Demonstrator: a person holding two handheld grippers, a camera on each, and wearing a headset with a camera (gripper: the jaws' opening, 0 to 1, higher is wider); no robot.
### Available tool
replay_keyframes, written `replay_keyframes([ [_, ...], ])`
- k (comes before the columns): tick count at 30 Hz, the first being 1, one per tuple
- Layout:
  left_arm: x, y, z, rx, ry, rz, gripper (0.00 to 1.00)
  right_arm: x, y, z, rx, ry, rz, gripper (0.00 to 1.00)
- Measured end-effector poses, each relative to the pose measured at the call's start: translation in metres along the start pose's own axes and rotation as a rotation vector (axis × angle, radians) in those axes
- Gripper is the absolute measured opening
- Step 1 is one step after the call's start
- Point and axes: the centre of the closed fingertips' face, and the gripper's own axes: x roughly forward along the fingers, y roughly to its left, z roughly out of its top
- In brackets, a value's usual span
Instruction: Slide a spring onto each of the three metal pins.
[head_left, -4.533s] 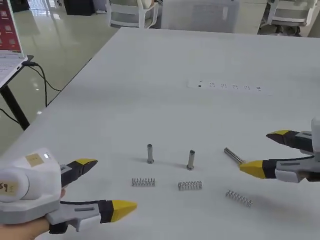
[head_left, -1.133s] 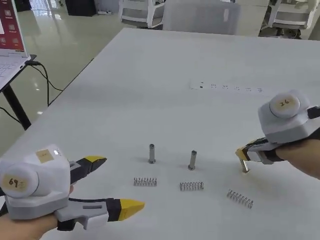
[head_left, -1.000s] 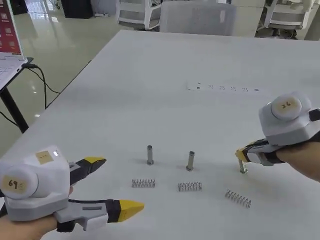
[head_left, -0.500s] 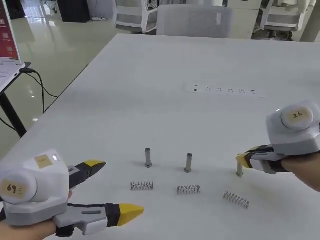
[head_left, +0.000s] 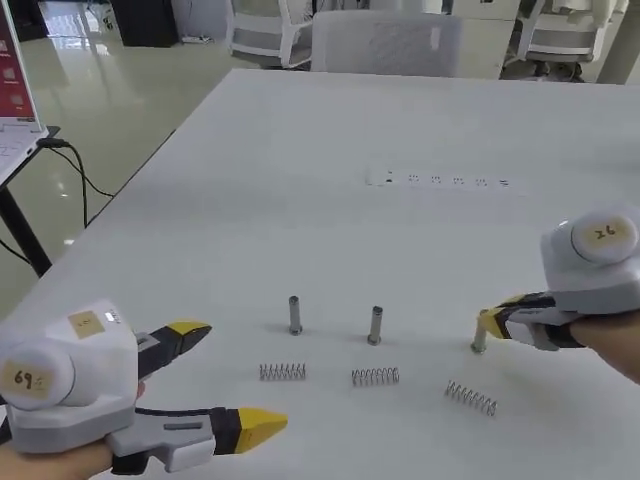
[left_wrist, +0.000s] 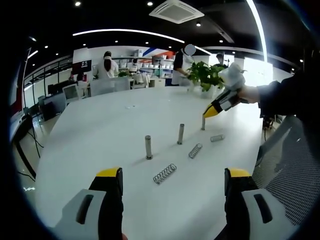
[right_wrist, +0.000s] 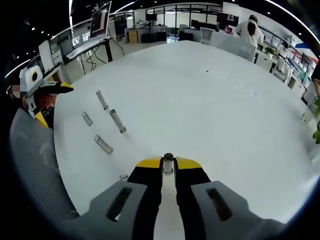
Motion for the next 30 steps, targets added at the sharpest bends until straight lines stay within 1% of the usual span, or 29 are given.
replay_keyframes([
  [8, 0.000, -0.001, 0.001, 0.000, -0.002, -0.002, 0.82, -0.002, 0.001, -0.005, -0.005, 0.015, 0.001, 0.11],
  [13, -0.001, -0.002, 0.001, -0.001, -0.003, -0.001, 0.82, -0.003, 0.001, -0.005, -0.012, 0.015, 0.003, 0.12],
  [23, 0.000, -0.003, 0.002, 0.001, -0.006, -0.003, 0.82, -0.006, 0.002, -0.002, -0.011, -0.003, 0.007, 0.16],
  [30, 0.000, -0.004, 0.003, 0.002, -0.008, -0.004, 0.82, -0.015, 0.002, -0.006, -0.012, -0.023, -0.004, 0.19],
])
